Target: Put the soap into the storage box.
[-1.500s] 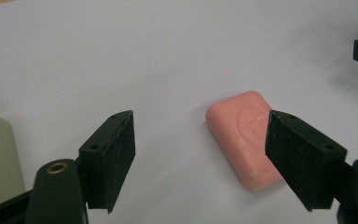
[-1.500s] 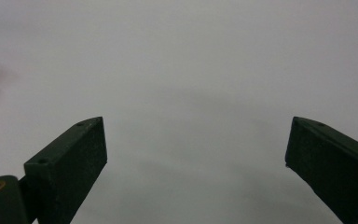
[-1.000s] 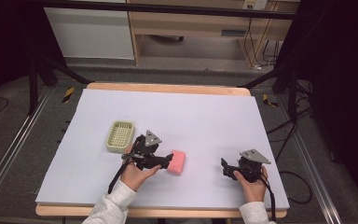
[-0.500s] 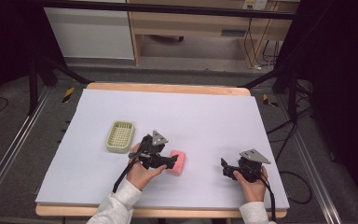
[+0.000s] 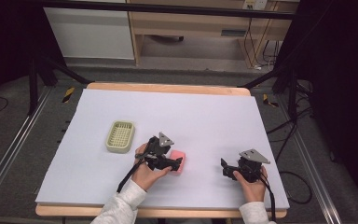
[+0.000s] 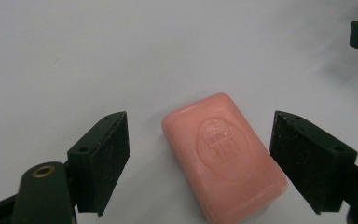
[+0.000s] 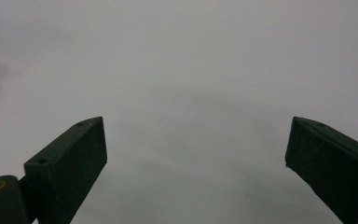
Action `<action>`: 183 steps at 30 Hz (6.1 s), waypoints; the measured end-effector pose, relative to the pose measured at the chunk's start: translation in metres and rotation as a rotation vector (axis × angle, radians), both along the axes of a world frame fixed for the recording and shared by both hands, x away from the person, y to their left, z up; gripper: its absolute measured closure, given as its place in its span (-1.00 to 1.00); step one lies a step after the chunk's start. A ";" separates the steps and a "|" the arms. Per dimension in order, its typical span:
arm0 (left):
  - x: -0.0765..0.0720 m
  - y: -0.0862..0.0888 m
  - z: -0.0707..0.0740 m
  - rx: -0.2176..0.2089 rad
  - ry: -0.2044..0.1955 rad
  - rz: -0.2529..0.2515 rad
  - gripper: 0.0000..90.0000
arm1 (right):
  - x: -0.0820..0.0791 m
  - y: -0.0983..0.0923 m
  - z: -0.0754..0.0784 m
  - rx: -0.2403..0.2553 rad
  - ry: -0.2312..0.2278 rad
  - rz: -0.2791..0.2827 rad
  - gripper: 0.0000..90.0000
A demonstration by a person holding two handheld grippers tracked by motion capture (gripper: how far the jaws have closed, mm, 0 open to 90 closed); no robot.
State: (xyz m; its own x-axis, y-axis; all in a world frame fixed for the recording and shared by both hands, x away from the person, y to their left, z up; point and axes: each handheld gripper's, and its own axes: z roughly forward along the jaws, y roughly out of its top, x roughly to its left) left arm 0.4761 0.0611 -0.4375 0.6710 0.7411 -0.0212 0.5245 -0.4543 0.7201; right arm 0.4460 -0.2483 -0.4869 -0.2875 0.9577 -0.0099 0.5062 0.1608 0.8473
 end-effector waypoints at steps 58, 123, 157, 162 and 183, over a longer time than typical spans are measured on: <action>0.009 -0.025 -0.027 0.049 0.124 0.037 -0.54 | 0.000 0.000 0.000 0.000 0.002 0.003 -0.87; 0.008 -0.029 -0.027 0.118 0.156 0.000 -0.17 | 0.000 0.001 0.000 -0.006 0.006 0.005 -0.87; -0.001 0.033 0.006 0.019 0.114 0.041 -0.17 | 0.001 0.000 0.000 -0.008 0.005 -0.001 -0.87; -0.004 0.045 0.011 0.019 0.108 0.046 -0.17 | 0.001 0.000 0.000 -0.002 0.010 -0.003 -0.87; 0.004 0.087 0.025 -0.008 0.090 0.128 -0.17 | 0.000 0.001 0.000 -0.005 0.008 0.003 -0.87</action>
State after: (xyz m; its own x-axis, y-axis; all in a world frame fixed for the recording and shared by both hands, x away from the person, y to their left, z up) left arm 0.4802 0.1477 -0.4126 0.5666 0.8198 -0.0833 0.6402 -0.3743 0.6709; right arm 0.4463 -0.2473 -0.4870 -0.2905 0.9568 -0.0124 0.5124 0.1665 0.8425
